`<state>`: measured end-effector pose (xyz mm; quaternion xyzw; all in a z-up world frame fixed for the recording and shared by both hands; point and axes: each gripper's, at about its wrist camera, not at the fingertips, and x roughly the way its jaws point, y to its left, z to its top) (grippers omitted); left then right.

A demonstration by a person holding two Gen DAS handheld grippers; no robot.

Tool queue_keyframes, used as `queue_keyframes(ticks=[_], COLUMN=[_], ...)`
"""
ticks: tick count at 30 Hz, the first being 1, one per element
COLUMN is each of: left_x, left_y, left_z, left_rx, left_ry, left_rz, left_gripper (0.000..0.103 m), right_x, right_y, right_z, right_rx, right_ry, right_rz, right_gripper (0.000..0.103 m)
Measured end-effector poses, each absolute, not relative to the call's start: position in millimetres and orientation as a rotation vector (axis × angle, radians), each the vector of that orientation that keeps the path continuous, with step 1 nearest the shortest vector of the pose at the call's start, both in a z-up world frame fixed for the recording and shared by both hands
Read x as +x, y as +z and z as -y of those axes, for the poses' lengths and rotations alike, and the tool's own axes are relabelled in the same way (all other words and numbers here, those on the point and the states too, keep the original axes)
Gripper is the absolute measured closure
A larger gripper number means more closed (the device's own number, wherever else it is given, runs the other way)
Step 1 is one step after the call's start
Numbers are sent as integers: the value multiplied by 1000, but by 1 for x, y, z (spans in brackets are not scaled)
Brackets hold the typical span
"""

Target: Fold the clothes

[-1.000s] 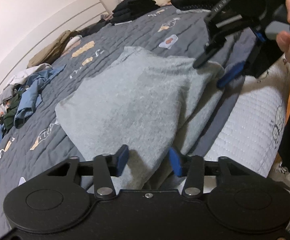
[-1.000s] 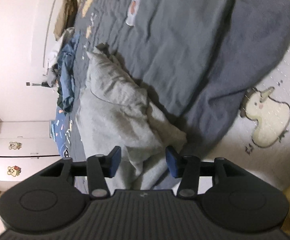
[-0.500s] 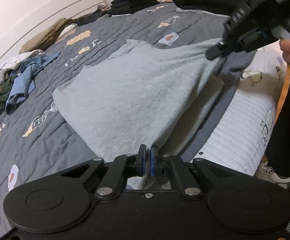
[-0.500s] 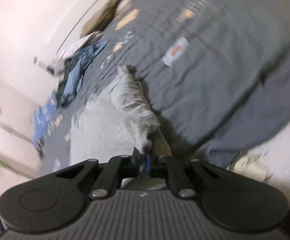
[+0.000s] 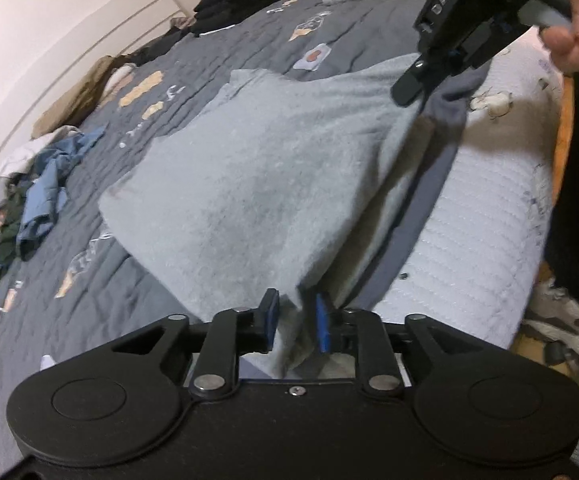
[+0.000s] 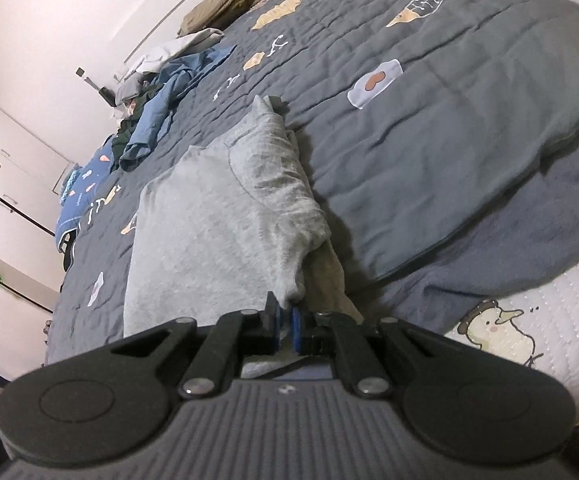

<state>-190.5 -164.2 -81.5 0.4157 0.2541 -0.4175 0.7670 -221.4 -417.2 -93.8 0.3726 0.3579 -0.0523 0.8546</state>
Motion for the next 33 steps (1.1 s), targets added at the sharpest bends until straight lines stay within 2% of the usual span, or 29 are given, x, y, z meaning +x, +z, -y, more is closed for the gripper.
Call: queue_keyframes(ticks=[3, 4, 5, 7, 10, 15, 21, 23, 25, 26, 33], left_x=[-190, -188, -187, -179, -173, -161, -168, -168, -168, -164, -133], left_y=[-92, -92, -92, -87, -84, -76, -81, -70, -58, -50, -8], left_z=[165, 164, 163, 161, 152, 137, 140, 134, 128, 125, 111], left_rx=[978, 975, 972, 931, 961, 938, 972, 889, 803, 736, 289], left_ry=[-868, -864, -860, -856, -829, -795, -844, -886, -927, -933, -894], left_rz=[-546, -549, -552, -595, -602, -632, -683, -687, -691, -684, -664], left_gripper=[70, 70, 72, 95, 100, 100, 89, 80, 61, 58, 56], right_x=[-222, -223, -223, -223, -223, -222, -219, -221, -223, -226, -246], right_y=[-94, -94, -94, -94, -95, -97, -99, -94, -89, -85, -59], right_z=[417, 417, 417, 417, 418, 413, 405, 409, 413, 415, 427], right_rx=[784, 781, 778, 773, 763, 712, 635, 650, 666, 675, 725], right_ry=[-110, -111, -112, -116, -120, -119, -114, -106, -101, -104, -93], right_rz=[-759, -761, -763, -768, -776, -807, -851, -852, -853, -845, -720], right_gripper=[97, 97, 97, 97, 98, 98, 94, 91, 86, 83, 79])
